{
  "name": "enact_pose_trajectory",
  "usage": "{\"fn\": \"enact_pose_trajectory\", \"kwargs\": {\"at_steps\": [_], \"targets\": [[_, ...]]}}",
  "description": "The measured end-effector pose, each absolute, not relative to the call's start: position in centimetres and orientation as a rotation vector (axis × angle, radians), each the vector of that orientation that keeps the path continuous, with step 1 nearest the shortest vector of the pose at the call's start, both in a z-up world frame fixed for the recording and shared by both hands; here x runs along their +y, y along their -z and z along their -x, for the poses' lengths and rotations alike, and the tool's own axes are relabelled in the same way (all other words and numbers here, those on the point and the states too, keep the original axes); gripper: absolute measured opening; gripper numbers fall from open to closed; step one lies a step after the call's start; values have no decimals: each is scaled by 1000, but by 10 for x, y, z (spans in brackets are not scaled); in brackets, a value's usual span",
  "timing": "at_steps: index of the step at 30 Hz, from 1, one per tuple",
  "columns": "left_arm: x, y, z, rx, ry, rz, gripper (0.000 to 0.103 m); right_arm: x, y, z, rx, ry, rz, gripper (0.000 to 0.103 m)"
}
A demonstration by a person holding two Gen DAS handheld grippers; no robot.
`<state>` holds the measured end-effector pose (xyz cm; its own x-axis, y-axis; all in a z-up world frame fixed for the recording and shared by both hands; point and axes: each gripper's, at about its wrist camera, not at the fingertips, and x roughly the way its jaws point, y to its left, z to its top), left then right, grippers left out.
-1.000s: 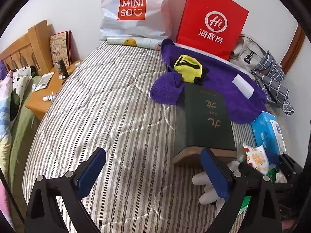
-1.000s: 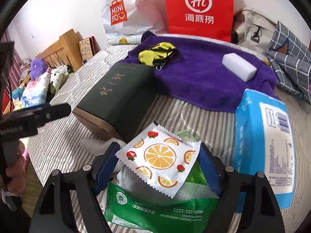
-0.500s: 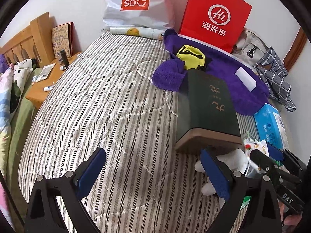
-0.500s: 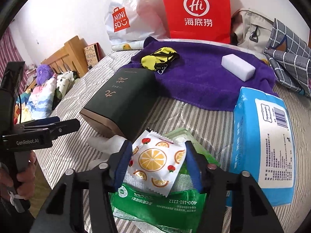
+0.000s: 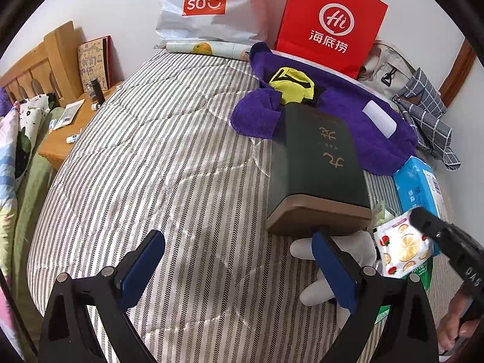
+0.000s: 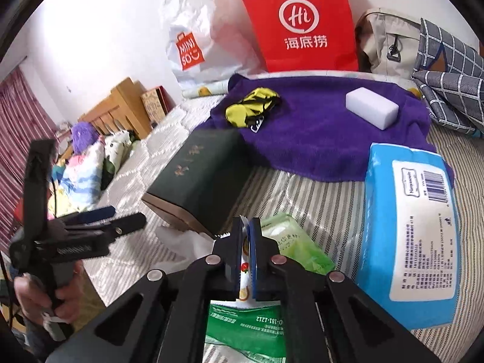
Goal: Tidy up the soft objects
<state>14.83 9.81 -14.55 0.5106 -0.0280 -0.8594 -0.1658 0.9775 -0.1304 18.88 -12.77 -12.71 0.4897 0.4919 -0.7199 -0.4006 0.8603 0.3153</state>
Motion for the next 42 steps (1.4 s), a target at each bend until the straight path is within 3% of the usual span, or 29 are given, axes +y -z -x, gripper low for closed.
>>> {"fn": "enact_pose_trajectory", "kwargs": {"at_steps": [16, 24, 28, 30, 31, 32, 35, 42], "targets": [[84, 140, -143, 1026, -60, 178, 98, -204, 75, -128, 797, -459, -144, 3], [70, 144, -143, 1034, -48, 168, 98, -263, 130, -111, 924, -309, -151, 3], [61, 148, -143, 1042, -43, 142, 98, -278, 163, -115, 971, -251, -139, 9], [61, 148, -143, 1044, -40, 149, 98, -283, 171, -113, 988, -237, -142, 33], [61, 148, -144, 1043, -38, 153, 98, -286, 174, -111, 992, -230, -156, 57], [61, 148, -144, 1042, -38, 154, 98, -288, 174, -108, 985, -221, -166, 73], [62, 147, -143, 1039, -38, 155, 98, -290, 173, -95, 952, -226, -185, 83], [62, 145, -137, 1033, -24, 163, 98, -254, 189, -85, 951, -163, -63, 86]]}}
